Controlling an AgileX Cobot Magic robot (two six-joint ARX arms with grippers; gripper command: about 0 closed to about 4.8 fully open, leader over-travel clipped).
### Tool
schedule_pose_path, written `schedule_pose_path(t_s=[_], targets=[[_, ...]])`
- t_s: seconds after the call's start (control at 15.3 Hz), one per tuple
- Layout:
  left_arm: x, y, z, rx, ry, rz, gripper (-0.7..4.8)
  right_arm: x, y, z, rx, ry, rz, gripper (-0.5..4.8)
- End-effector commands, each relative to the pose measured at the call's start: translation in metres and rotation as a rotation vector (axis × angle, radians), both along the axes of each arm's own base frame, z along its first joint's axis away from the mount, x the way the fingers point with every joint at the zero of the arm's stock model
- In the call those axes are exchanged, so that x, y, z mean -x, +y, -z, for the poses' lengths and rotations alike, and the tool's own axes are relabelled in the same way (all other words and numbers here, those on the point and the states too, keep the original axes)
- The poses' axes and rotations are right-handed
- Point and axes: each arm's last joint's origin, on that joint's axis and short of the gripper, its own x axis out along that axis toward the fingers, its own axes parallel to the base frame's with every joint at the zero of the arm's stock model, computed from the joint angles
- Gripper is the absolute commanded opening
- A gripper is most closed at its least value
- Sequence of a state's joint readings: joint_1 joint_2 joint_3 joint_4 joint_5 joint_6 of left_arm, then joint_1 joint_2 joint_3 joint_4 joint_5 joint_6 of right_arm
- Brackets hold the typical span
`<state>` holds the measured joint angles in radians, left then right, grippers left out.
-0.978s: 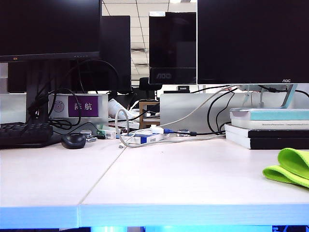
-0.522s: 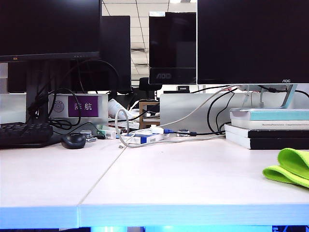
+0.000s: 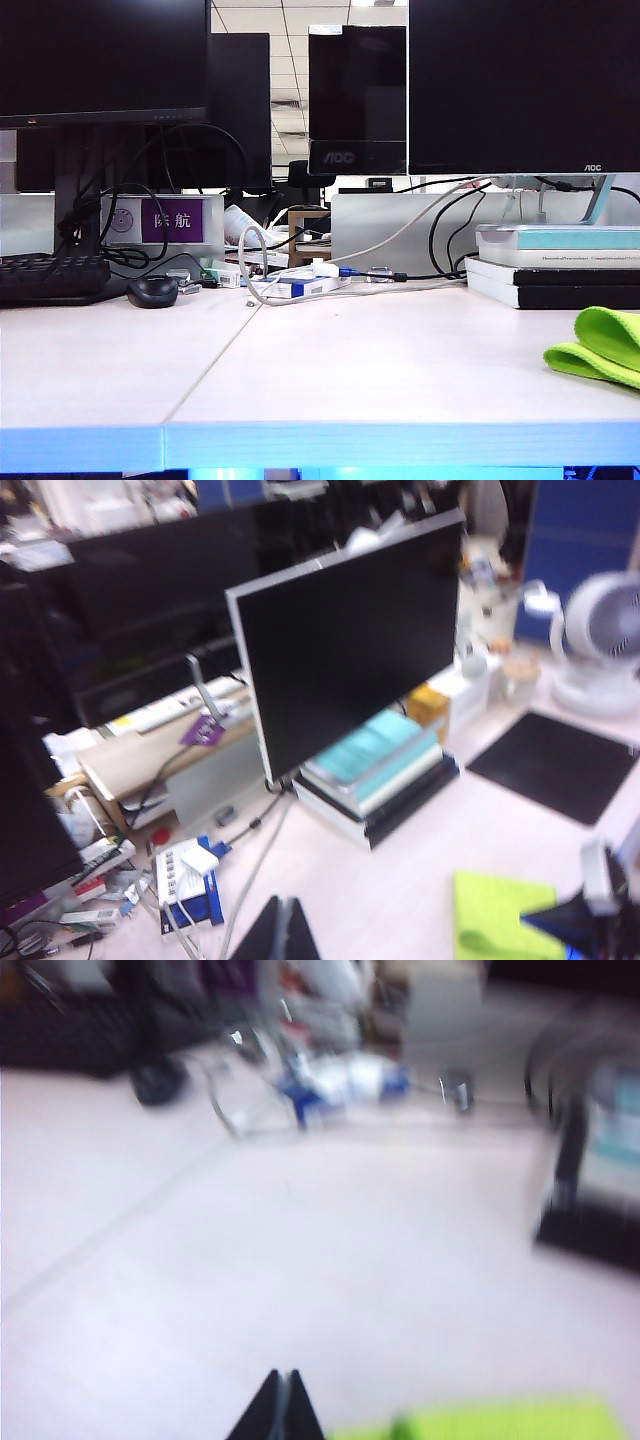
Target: Wipe the table from left to right using the rag.
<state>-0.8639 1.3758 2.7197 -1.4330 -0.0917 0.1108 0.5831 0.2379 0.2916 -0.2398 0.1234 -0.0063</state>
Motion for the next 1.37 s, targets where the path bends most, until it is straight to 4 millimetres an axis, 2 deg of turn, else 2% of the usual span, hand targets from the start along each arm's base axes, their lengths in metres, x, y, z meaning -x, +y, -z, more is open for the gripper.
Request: schedule_pose_path(t_s=[0.07,0.2,0.39,0.65,0.72,0.78,0.91,1.11,1.17,1.37], targets=[[0.019,0.023,-0.001,0.070,-0.009,-0.017,-0.06,0.001,-0.002,0.026,-0.015,0.020,0.048,-0.01],[0.016,0.020,-0.001,0.065,-0.006,-0.036,-0.06,0.003,-0.003,0.034,0.014,0.072,0.036,-0.01],[-0.018,-0.021,-0.003,0.033,0.023,-0.003,-0.06,0.004,-0.004,0.035,0.013,0.089,0.041,-0.01],[-0.053,-0.068,-0.011,0.106,-0.027,0.115,-0.06,0.004,-0.004,0.035,0.013,0.089,0.041,-0.01],[-0.069,-0.087,-0.006,0.080,-0.001,0.108,-0.06,0.004,-0.004,0.035,0.013,0.089,0.041,-0.01],[-0.077,-0.095,0.001,0.048,0.035,0.093,-0.06,0.004,-0.004,0.035,0.013,0.089,0.041,-0.01],[-0.085,-0.104,0.001,0.060,0.035,0.074,-0.06,0.004,-0.004,0.035,0.013,0.089,0.041,-0.01],[-0.110,-0.109,0.004,0.105,0.030,0.059,-0.06,0.004,-0.004,0.035,0.013,0.089,0.041,-0.01],[-0.123,-0.109,0.011,0.118,0.075,0.050,-0.06,0.004,-0.004,0.035,0.013,0.090,0.041,-0.01],[-0.142,-0.101,0.028,0.099,0.104,-0.025,-0.06,0.004,-0.004,0.035,0.013,0.089,0.041,-0.01]])
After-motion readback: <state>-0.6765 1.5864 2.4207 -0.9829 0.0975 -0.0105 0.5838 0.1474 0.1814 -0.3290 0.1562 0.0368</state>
